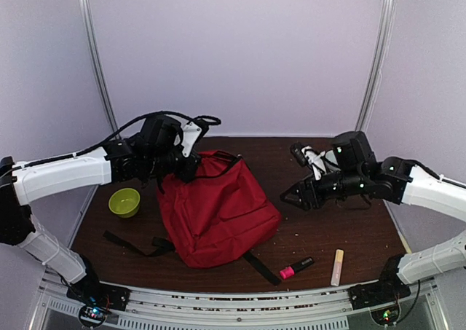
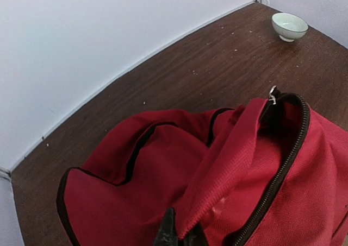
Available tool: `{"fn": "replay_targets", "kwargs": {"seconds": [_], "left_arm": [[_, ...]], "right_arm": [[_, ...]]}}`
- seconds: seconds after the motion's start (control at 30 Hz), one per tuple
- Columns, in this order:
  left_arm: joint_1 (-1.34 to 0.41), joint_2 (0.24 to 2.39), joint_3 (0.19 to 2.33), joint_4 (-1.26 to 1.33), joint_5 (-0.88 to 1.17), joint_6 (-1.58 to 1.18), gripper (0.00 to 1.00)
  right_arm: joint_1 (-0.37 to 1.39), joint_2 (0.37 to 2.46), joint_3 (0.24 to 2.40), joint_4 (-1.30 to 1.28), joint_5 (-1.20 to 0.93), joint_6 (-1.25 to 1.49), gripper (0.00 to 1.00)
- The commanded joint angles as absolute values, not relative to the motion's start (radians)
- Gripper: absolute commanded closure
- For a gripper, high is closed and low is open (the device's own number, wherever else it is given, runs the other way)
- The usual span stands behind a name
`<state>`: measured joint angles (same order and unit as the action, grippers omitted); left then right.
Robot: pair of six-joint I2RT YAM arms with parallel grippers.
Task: Pack the student bag
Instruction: Set down the student bag at the center of the board.
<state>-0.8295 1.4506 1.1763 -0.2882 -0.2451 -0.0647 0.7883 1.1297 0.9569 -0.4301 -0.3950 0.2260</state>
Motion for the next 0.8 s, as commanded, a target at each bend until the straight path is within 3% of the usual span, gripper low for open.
{"fn": "replay_targets", "kwargs": {"seconds": [0.0,0.47,0.63,0.77], "left_arm": [[-0.775,1.409,1.072,-0.167,-0.227,-0.235,1.0],[-0.593,1.459,0.862,-0.06,-0.118,-0.293,1.0],[-0.562,1.528,0.857,-0.049,-0.049,-0.288,1.0],[-0.555,1.545,0.876,-0.056,0.01,-0.276,0.99]], "right_arm": [[0.853,1.139,0.848,-0.504,-0.137,0.463,0.5],[1.096,1.148,0.59,-0.628,0.021,0.694,0.52],[1.137,1.147,0.603,-0.688,0.039,0.688,0.53],[1.138,1.163,0.738,-0.722,0.124,0.576,0.52]]}}
